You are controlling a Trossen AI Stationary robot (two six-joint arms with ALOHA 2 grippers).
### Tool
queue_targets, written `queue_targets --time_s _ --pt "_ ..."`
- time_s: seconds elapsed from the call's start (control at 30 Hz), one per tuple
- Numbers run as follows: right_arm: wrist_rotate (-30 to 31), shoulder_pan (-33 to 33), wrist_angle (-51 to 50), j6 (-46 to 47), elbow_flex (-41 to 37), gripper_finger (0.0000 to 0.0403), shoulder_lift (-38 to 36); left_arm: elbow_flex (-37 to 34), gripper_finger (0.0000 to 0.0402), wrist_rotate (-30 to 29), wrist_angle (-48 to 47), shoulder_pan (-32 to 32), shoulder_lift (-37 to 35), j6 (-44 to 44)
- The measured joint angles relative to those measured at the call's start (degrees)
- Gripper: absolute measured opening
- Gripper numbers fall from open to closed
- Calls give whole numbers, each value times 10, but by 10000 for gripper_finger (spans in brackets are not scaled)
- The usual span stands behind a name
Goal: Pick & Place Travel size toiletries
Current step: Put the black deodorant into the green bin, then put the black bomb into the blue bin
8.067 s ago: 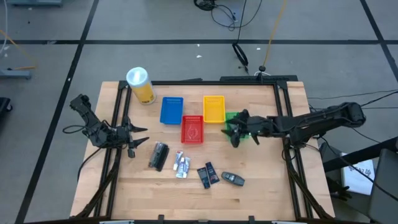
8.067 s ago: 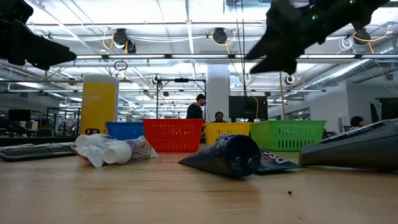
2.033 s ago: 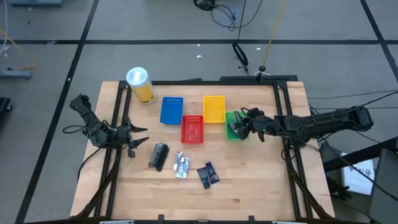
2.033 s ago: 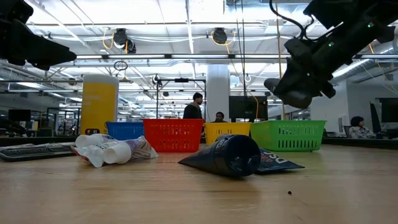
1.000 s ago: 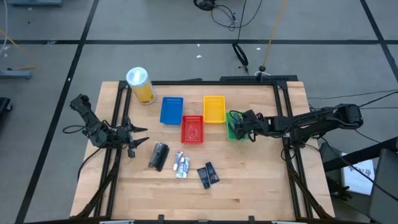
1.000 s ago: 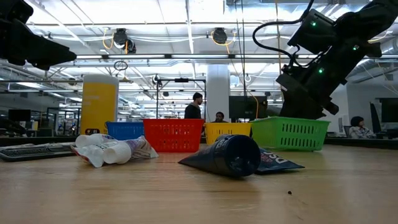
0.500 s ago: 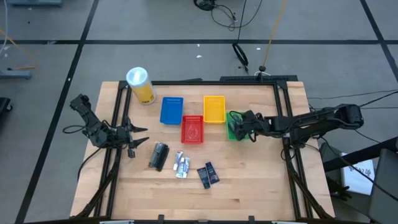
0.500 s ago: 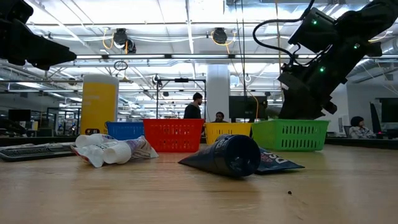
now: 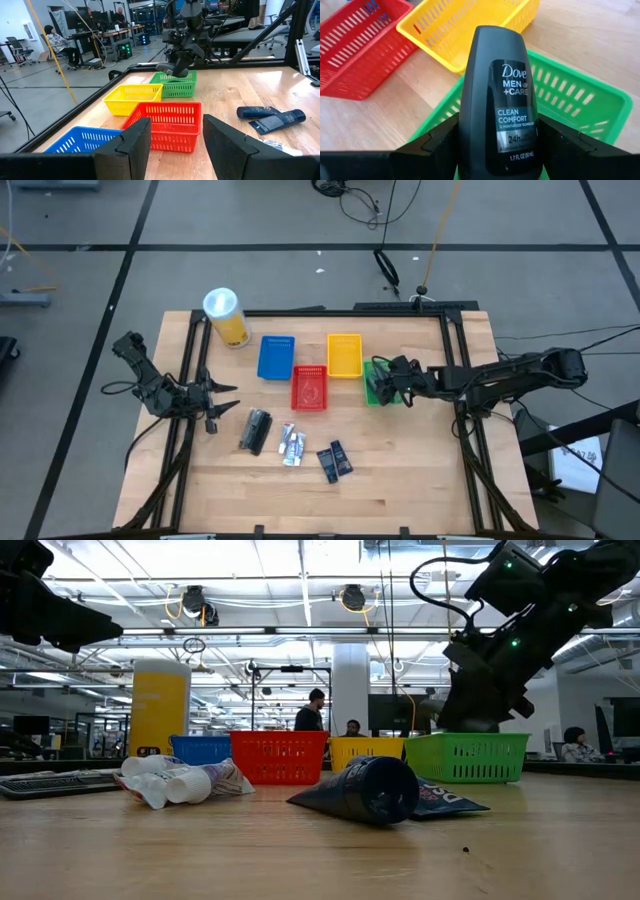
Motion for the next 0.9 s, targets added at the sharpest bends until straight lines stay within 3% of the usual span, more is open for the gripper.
queue_targets --time_s 0.2,0.57,0.9 --pt "-24 -2 -11 14 0 227 -17 0 180 0 0 0 0 0" --pt "-29 -4 -11 34 0 278 -44 0 180 0 0 0 0 0" --pt "-48 6 90 -52 0 276 -116 0 180 0 -1 0 0 0"
